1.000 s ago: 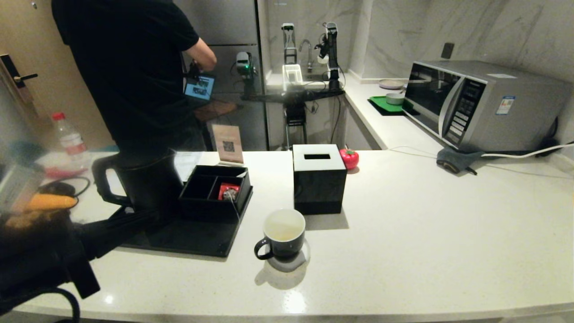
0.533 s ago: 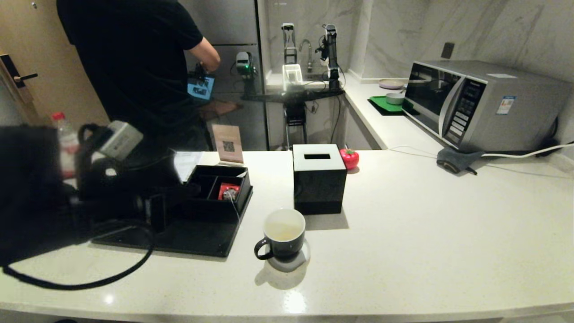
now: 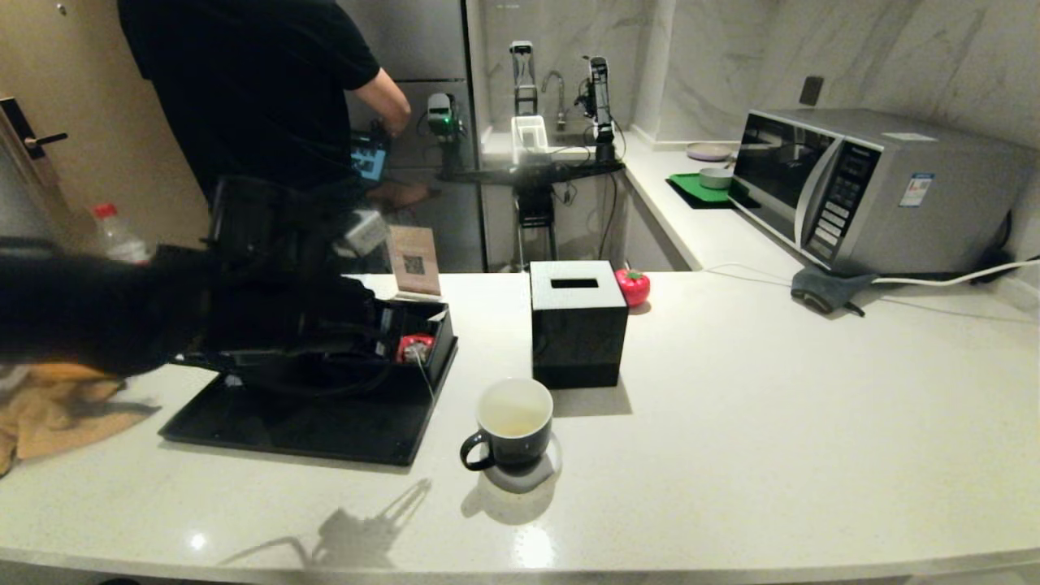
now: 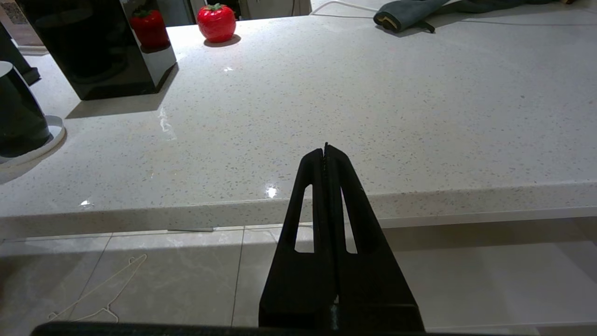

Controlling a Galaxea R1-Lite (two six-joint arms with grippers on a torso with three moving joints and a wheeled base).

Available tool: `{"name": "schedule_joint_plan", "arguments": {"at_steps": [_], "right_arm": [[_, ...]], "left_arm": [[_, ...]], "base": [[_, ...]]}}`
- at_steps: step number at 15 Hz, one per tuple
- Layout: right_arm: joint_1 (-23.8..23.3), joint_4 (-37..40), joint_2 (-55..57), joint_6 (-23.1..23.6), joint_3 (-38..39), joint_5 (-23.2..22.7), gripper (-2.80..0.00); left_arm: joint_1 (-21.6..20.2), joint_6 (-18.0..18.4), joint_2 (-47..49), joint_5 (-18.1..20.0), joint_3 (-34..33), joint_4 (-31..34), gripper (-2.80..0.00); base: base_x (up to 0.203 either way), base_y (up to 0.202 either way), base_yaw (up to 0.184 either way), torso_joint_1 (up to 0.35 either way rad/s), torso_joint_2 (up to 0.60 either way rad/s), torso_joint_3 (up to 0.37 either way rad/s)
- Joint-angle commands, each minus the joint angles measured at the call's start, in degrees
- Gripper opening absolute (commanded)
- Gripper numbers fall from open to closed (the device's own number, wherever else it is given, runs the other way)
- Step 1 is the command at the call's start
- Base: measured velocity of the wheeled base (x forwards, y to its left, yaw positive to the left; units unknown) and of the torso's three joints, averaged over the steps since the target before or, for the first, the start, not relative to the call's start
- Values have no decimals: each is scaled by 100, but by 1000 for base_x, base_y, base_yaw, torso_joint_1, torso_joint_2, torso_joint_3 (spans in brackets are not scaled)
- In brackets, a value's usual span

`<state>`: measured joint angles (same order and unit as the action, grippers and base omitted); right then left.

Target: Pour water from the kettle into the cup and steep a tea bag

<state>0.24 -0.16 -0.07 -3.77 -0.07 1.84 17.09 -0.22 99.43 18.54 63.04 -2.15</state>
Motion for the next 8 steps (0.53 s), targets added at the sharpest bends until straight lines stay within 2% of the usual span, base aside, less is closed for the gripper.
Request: {"name": "schedule_joint_plan", "arguments": {"at_steps": [1,3,6,8], "right_arm": [[2,-2,7,-1,7,0,-280],[2,-2,7,-1,7,0,-280],[2,-2,7,-1,-1,0,-280],[2,2,7,-1,-1,0,-280]], "left_arm": [[-28,-4,533,-288,537,605,-280],[-110,-4,632,-493,658,853,-280],[-279,4,686,-553,790,1263,-280],[-328,18,804,-695,898,1314,-280]], "base": [[0,0,0,0,0,0],[0,0,0,0,0,0],[0,0,0,0,0,0],[0,0,0,0,0,0]]}}
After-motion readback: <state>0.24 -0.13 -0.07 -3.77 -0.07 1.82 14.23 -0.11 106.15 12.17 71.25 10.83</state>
